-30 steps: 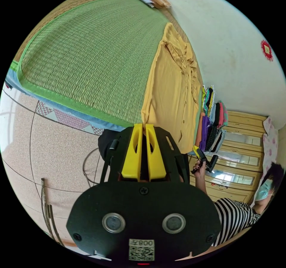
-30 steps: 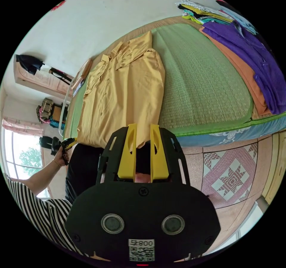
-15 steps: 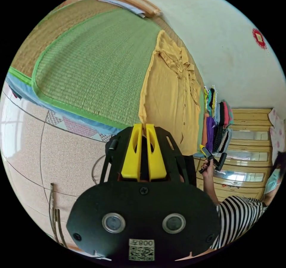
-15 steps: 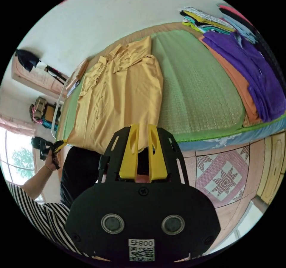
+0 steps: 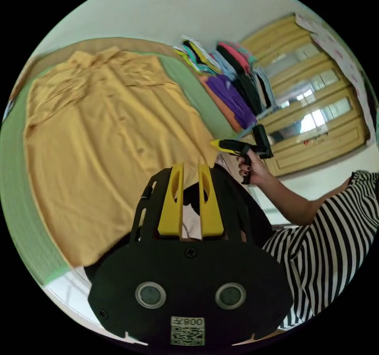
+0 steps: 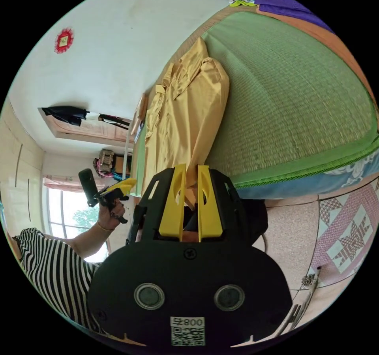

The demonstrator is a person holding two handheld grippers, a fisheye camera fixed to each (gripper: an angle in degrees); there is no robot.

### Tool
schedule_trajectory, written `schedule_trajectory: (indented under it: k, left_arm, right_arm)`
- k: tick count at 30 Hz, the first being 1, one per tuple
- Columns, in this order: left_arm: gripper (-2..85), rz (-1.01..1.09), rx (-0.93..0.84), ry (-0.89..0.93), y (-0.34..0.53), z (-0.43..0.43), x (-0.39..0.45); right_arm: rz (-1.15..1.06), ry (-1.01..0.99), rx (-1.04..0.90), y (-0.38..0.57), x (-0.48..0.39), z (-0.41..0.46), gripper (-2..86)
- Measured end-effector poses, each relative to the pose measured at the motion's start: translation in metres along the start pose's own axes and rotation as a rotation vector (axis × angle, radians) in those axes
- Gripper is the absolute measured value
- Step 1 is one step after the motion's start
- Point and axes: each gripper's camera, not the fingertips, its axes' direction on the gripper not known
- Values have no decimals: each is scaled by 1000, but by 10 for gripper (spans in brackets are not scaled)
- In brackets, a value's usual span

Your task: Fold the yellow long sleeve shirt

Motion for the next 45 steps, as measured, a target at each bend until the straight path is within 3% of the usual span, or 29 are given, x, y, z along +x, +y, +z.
schedule_trajectory:
  k: [5, 9, 22, 34, 40, 45]
  left_arm:
    - [70, 183, -197, 59, -66, 70, 44]
    - [21, 217, -288, -48, -95, 99, 57]
    - [3, 53, -188, 67, -105, 74, 39]
    - [3, 67, -192, 84, -101, 72, 39]
    - [4, 88, -198, 148, -96, 83, 42]
    - [5, 103, -272, 135, -80, 105, 41]
  right_arm:
    - [-15, -90, -20, 1, 13, 15, 55]
    - [-49, -137, -33, 0, 17, 16, 62]
    - [96, -127, -12, 19, 97, 7, 84]
    - [170, -351, 0, 23, 127, 25, 14]
    - [129, -260, 28, 24, 123, -19, 4]
    - [155, -4, -24, 20, 130, -29, 4]
